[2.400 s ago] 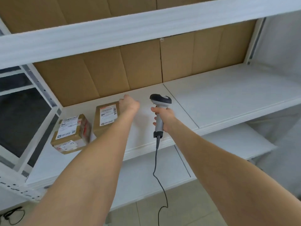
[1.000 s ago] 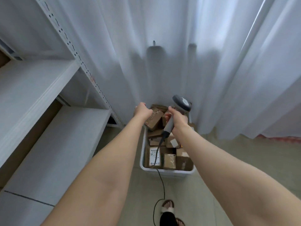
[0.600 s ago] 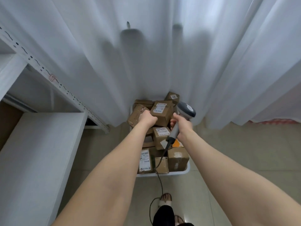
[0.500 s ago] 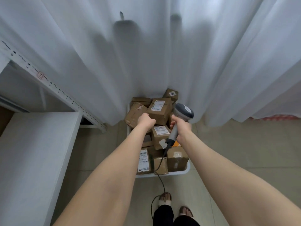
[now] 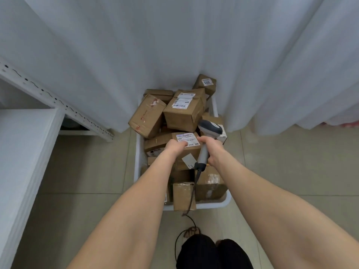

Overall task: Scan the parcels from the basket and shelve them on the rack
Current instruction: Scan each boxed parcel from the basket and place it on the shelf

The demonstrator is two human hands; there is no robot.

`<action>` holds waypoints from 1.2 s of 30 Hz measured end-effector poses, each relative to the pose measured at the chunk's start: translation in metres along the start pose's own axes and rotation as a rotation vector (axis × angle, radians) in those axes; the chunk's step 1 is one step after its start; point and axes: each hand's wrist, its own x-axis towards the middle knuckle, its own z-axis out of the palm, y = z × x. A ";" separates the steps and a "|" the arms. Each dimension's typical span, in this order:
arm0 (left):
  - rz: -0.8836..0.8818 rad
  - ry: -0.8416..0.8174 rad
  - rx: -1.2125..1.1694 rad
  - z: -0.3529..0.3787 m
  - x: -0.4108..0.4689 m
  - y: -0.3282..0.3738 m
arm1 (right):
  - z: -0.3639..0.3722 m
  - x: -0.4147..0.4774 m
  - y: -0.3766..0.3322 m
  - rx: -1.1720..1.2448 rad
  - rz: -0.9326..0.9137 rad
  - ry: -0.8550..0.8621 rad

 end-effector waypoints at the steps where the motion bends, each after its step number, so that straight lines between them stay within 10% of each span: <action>1: -0.014 -0.002 -0.012 0.004 0.006 -0.004 | 0.001 0.008 0.002 -0.008 -0.006 -0.010; 15: -0.145 0.045 -0.259 -0.035 -0.029 -0.015 | 0.008 -0.030 -0.002 -0.075 0.060 -0.086; 36: 0.247 0.121 -0.678 -0.190 -0.278 0.100 | 0.023 -0.294 -0.139 0.036 -0.217 -0.192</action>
